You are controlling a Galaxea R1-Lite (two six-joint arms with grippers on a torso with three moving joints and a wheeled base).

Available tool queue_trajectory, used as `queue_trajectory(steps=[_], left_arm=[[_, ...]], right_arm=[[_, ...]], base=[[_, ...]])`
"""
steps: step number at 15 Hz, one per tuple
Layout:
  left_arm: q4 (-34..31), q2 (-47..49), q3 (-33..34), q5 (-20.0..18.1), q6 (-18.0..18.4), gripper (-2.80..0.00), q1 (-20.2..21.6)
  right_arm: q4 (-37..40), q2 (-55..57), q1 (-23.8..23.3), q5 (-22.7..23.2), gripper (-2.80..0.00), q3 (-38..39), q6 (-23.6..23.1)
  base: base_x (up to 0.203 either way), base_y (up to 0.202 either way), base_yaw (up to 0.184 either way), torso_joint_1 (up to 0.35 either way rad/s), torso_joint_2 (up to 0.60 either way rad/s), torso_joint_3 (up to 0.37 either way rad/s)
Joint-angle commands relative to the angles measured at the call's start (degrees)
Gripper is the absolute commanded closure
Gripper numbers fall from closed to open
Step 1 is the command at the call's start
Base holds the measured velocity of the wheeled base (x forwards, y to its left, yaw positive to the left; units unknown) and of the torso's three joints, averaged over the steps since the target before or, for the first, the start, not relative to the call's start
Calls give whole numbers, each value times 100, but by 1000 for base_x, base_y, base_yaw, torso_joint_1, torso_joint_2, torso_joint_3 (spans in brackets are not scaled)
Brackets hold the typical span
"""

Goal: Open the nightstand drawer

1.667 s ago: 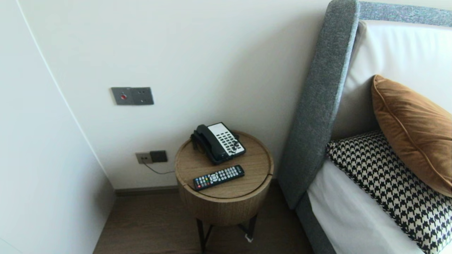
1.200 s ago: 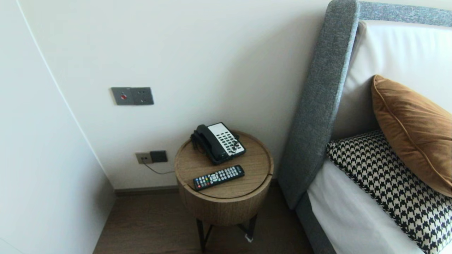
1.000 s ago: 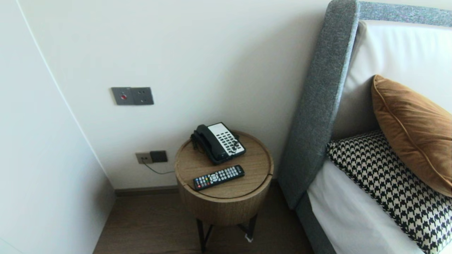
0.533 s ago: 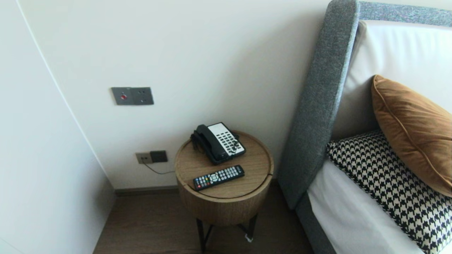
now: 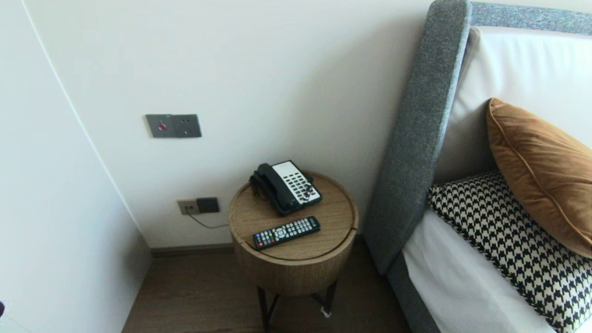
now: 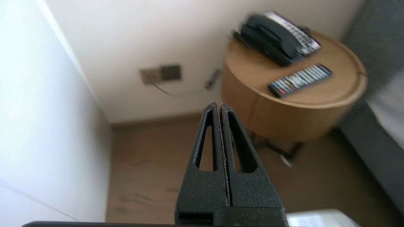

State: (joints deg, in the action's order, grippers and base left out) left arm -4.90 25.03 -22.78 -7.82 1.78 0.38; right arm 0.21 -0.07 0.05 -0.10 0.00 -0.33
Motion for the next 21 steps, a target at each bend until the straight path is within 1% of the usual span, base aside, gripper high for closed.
queue_trajectory(steps=[1,2,3,4,5,6,7,9,10,12,13,15,16,19,20,21], left_arm=[[-30,1734,-627,-164,-30,0,-24],[-86,2223,-889,-203,-41,0,-90],[-266,2645,-1252,-197,-46,0,-246],[-635,2955,-1723,-134,-61,0,-568],[-1009,3288,-2040,-56,-134,0,-938],[-1279,3660,-2316,34,-353,0,-1328],[-1413,4057,-2535,141,-691,0,-1680],[-1522,4879,-2907,354,-1264,0,-2271],[-1547,5299,-3091,418,-1463,0,-2539],[-1454,6143,-3439,490,-1838,0,-3030],[-1278,6559,-3597,514,-2013,0,-3295],[-867,7277,-3829,559,-2202,0,-3711],[-722,7596,-3959,572,-2271,0,-3843],[-449,8342,-4350,611,-2594,0,-3969],[-313,8529,-4398,619,-2663,0,-3975],[-42,8724,-4404,636,-2691,0,-3975]], right_arm=[[-3,-1,4,1,0,0,-2],[-3,-1,-5,1,0,0,-2],[-3,-1,4,1,0,0,-2],[4,-1,4,1,0,0,-2],[-3,-1,4,1,0,0,-2],[1,-1,-1,1,0,0,-2],[-3,-1,4,1,0,0,-2],[-3,-1,2,1,0,0,-2],[-3,-1,-1,1,0,0,-2],[-3,-1,4,1,0,0,-2],[-3,-1,4,1,0,0,-2],[-3,-1,4,1,0,0,-2],[-3,-1,4,1,0,0,-2],[5,-1,4,1,0,0,-2],[-2,-1,-2,1,0,0,-2],[-3,-10,-5,1,0,0,-2]], base=[[0,0,0,0,0,0],[0,0,0,0,0,0],[0,0,0,0,0,0],[0,0,0,0,0,0],[0,0,0,0,0,0],[0,0,0,0,0,0],[0,0,0,0,0,0],[0,0,0,0,0,0],[0,0,0,0,0,0],[0,0,0,0,0,0],[0,0,0,0,0,0],[0,0,0,0,0,0],[0,0,0,0,0,0],[0,0,0,0,0,0],[0,0,0,0,0,0],[0,0,0,0,0,0]])
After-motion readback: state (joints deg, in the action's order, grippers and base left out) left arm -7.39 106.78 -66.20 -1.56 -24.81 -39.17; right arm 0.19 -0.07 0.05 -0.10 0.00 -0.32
